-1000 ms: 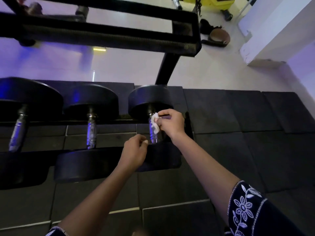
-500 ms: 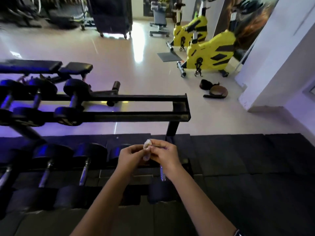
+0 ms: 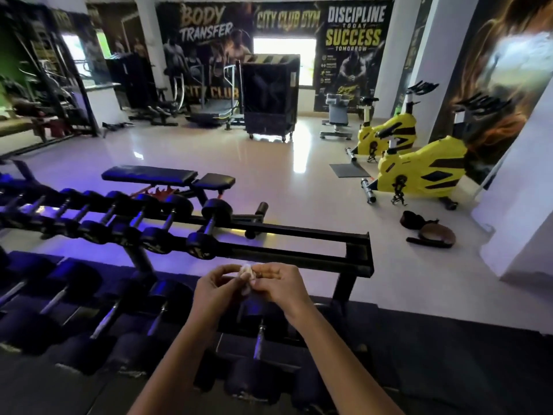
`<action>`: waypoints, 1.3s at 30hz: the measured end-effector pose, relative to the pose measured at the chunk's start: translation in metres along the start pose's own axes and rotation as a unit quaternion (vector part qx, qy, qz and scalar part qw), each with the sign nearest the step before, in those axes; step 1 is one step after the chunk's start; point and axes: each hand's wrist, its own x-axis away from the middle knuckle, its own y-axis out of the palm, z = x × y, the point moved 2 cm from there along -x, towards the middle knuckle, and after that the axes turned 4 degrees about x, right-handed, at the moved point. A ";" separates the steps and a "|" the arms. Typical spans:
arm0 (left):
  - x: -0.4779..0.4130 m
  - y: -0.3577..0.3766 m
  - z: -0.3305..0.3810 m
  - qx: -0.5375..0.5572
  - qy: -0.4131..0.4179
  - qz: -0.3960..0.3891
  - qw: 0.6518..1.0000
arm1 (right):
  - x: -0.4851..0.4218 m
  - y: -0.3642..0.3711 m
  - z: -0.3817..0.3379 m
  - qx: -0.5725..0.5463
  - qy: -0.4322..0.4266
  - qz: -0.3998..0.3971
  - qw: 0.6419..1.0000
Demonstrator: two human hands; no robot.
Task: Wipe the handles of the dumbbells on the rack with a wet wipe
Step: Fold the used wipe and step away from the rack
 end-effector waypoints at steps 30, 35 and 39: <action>0.131 -0.550 0.035 0.078 0.025 0.426 0.901 | 0.001 0.598 0.003 0.031 0.068 -0.379 0.922; 0.119 -0.698 0.065 0.083 0.026 0.476 0.875 | -0.009 0.739 -0.018 -0.025 0.095 -0.370 0.924; 0.089 -0.808 0.072 0.087 0.023 0.501 0.861 | -0.035 0.849 -0.021 -0.022 0.094 -0.372 0.923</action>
